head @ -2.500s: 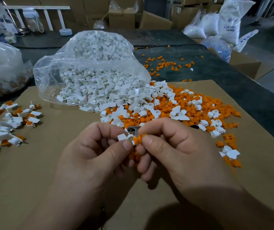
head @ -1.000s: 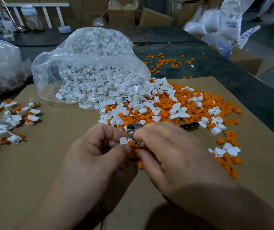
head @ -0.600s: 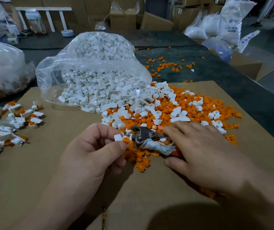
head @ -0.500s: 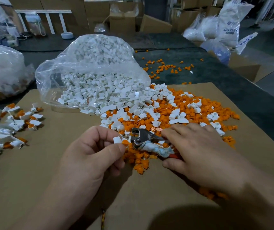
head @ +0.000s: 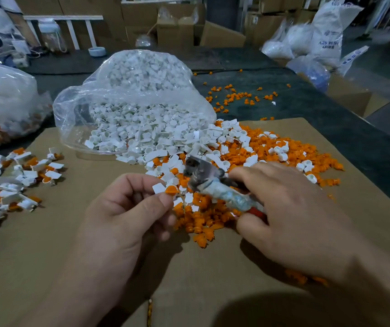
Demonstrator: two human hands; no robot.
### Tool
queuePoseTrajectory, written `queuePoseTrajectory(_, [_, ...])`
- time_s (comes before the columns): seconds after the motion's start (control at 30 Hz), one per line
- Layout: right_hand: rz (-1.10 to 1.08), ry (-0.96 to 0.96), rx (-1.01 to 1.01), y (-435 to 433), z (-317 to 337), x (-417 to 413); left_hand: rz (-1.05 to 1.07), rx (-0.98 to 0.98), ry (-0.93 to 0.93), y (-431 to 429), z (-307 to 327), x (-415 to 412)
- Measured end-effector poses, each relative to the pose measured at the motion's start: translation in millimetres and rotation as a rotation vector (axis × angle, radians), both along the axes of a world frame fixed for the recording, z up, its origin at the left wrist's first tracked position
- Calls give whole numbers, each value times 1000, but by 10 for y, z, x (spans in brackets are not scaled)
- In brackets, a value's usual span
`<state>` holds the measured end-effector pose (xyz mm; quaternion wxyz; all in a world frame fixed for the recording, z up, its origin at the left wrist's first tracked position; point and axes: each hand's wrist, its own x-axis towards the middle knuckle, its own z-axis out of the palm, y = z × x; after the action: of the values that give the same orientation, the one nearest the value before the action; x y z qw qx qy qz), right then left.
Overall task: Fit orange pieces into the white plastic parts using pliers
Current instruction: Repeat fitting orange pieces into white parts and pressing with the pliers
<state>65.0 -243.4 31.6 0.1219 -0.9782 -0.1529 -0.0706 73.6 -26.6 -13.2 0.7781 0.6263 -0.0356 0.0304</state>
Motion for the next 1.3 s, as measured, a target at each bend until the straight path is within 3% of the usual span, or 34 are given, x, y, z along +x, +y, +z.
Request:
queuePoseTrajectory(0.3, [141,51,19,-40,24,-19,13,-2,-60,-5,46,0])
queuePoseTrajectory(0.83, [193,68,56,-41,53,-34,30,83,-129,-11,56,-27])
queuePoseTrajectory(1.07, [184,47,46,-43,39,-59,-12,208,-162,55,-17,10])
queuePoseTrajectory(1.3, [190,92,-20,-25,53,-26,-70,185,-159,77,-43,24])
